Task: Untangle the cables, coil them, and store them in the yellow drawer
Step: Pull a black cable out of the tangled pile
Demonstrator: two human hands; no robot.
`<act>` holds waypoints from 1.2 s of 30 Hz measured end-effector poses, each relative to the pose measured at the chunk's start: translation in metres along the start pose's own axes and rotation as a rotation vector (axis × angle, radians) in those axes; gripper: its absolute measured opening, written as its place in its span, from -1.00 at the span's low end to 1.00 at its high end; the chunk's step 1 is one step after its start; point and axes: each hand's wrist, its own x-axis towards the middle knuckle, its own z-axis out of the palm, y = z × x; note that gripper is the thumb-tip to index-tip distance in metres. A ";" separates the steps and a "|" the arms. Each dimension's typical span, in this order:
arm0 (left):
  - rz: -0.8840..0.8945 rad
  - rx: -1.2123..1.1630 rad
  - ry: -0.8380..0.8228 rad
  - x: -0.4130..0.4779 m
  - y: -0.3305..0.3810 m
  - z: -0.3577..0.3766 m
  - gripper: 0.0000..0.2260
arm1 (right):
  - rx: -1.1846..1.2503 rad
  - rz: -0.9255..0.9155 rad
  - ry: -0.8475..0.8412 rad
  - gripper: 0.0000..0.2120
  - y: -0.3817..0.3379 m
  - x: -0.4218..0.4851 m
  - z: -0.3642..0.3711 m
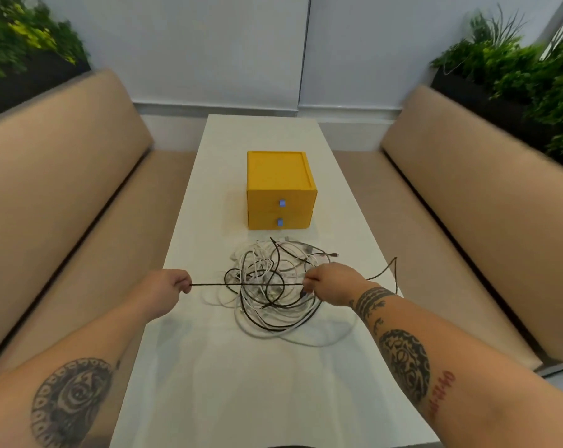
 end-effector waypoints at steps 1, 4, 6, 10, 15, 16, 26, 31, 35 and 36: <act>-0.015 -0.007 -0.003 0.000 -0.008 0.010 -0.65 | -0.025 -0.001 0.013 -0.75 0.010 -0.003 0.007; -0.051 -0.038 0.025 0.000 -0.025 0.036 -0.64 | -0.089 0.047 0.020 -0.78 0.042 -0.014 0.026; -0.072 -0.055 0.025 -0.008 -0.030 0.046 -0.66 | -0.130 0.098 -0.005 -0.79 0.064 -0.024 0.035; -0.136 -0.049 0.051 -0.025 -0.043 0.060 -0.75 | -0.184 0.204 -0.028 -0.76 0.100 -0.048 0.043; -0.192 -0.108 0.030 -0.016 -0.082 0.068 -0.66 | -0.173 0.328 -0.062 -0.72 0.143 -0.074 0.047; -0.185 -0.108 0.037 -0.014 -0.082 0.067 -0.65 | -0.189 0.348 -0.067 -0.71 0.145 -0.075 0.049; -0.187 -0.059 0.129 -0.058 -0.083 0.048 -0.81 | -0.329 0.514 -0.030 -0.84 0.163 -0.080 0.071; -0.108 -0.050 0.182 -0.078 -0.105 0.050 -0.82 | -0.171 0.525 0.134 -0.80 0.169 -0.067 0.080; 0.015 -0.085 0.184 -0.090 -0.108 0.048 -0.79 | -0.281 0.562 0.008 -0.64 0.156 -0.071 0.077; 0.024 -0.077 0.169 -0.092 -0.107 0.045 -0.77 | -0.328 0.581 -0.022 -0.62 0.154 -0.073 0.075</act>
